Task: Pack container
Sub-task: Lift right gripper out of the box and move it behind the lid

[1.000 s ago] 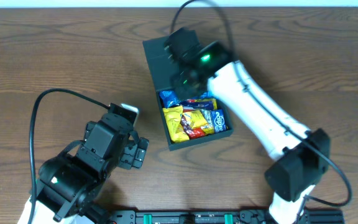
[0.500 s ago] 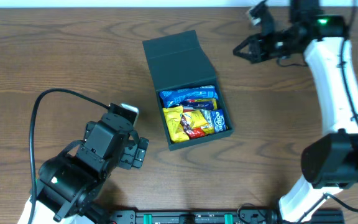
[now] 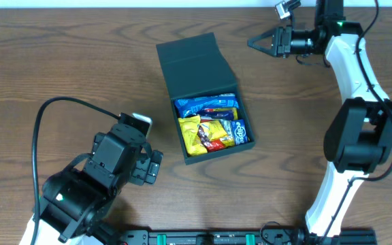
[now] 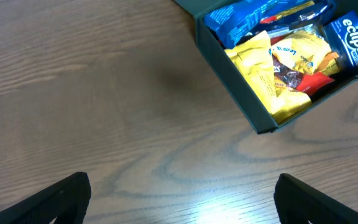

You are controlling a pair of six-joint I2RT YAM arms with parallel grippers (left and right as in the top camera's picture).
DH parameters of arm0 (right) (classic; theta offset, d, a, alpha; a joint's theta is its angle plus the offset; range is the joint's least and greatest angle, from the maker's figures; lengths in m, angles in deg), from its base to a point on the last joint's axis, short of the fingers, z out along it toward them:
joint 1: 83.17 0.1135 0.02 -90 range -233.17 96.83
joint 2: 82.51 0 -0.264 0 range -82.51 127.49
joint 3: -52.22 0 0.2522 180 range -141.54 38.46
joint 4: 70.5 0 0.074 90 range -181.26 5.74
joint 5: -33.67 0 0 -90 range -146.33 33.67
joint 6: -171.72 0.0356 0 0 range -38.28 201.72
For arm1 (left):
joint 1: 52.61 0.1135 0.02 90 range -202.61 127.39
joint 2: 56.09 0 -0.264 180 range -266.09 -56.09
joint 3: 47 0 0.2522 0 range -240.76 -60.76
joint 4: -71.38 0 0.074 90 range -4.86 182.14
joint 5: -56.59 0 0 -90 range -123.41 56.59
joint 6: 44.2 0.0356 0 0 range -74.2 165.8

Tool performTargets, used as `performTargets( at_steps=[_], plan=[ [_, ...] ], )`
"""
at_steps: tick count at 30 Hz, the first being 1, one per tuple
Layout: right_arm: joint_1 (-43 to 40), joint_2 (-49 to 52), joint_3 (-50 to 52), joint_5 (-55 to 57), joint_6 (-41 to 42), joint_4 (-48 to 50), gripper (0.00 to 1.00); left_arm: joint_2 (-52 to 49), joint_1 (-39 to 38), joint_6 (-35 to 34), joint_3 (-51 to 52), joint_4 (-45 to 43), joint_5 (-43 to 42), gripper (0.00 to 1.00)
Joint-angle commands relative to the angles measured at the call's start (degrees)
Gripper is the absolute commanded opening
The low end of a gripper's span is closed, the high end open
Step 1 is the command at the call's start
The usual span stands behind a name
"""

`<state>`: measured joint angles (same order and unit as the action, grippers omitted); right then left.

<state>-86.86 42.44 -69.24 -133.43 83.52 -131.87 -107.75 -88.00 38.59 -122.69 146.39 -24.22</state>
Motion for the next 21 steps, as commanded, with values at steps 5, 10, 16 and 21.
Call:
performTargets(
  at_steps=[5, 10, 16, 21],
  plan=[
    [-0.33, -0.09, -0.90, 2.75, 10.82, 0.87, 0.01, -0.07, 0.17, 0.79, -0.09, 0.07, 0.15, 0.95],
    [0.13, 3.41, -0.92, 5.29, 7.93, -0.52, 0.02, -0.07, 0.17, 0.81, -0.09, 0.07, 0.15, 0.95],
    [0.52, 7.93, -0.92, 13.49, 4.24, -3.67, 0.01, -0.07, 0.17, 0.81, -0.09, 0.07, 0.15, 0.95],
    [1.60, 12.87, -0.92, 18.51, 3.43, -3.10, 0.02, -0.07, 0.17, 0.81, -0.09, 0.07, 0.15, 0.95]
  ],
)
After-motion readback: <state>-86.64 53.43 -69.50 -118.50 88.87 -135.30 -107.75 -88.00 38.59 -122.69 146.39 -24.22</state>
